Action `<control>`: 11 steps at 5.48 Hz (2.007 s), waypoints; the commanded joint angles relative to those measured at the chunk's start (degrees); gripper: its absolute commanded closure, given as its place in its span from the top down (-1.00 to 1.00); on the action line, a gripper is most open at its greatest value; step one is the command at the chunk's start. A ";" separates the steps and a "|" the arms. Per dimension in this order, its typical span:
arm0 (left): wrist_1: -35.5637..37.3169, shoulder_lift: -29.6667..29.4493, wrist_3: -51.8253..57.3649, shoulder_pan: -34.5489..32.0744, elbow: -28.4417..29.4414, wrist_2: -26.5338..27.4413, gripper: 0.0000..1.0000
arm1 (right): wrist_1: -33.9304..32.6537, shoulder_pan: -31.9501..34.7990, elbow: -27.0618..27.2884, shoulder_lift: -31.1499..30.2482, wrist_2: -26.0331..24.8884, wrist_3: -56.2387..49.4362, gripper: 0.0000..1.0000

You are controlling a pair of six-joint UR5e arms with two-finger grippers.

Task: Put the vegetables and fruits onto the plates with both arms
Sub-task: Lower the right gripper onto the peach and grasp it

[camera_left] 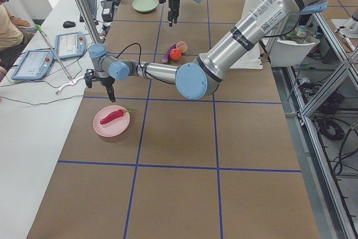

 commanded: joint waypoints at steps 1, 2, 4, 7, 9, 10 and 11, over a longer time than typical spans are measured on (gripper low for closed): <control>0.00 -0.21 -3.87 1.63 -2.06 -0.03 1.00 | -0.12 -7.93 0.58 0.03 -10.89 20.90 0.99; -0.26 -0.29 -6.32 3.82 -2.51 0.15 1.00 | 0.05 -11.80 0.05 0.64 -16.44 26.58 0.99; -0.18 -0.30 -6.44 4.37 -2.95 0.24 1.00 | 0.14 -16.81 -1.17 1.70 -23.82 35.38 0.98; -0.09 0.14 -6.26 4.98 -3.91 0.59 1.00 | 0.40 -16.93 -2.85 3.37 -26.32 38.14 0.95; 0.00 0.32 -6.26 5.07 -4.09 0.68 1.00 | 0.06 -16.84 -3.20 4.24 -27.48 38.32 0.90; 0.09 0.49 -6.44 5.16 -4.88 0.68 1.00 | 0.14 -16.84 -5.03 5.56 -28.52 38.41 0.90; 0.09 0.58 -6.44 5.16 -4.97 0.68 1.00 | 0.23 -16.93 -5.40 5.48 -28.53 38.41 0.89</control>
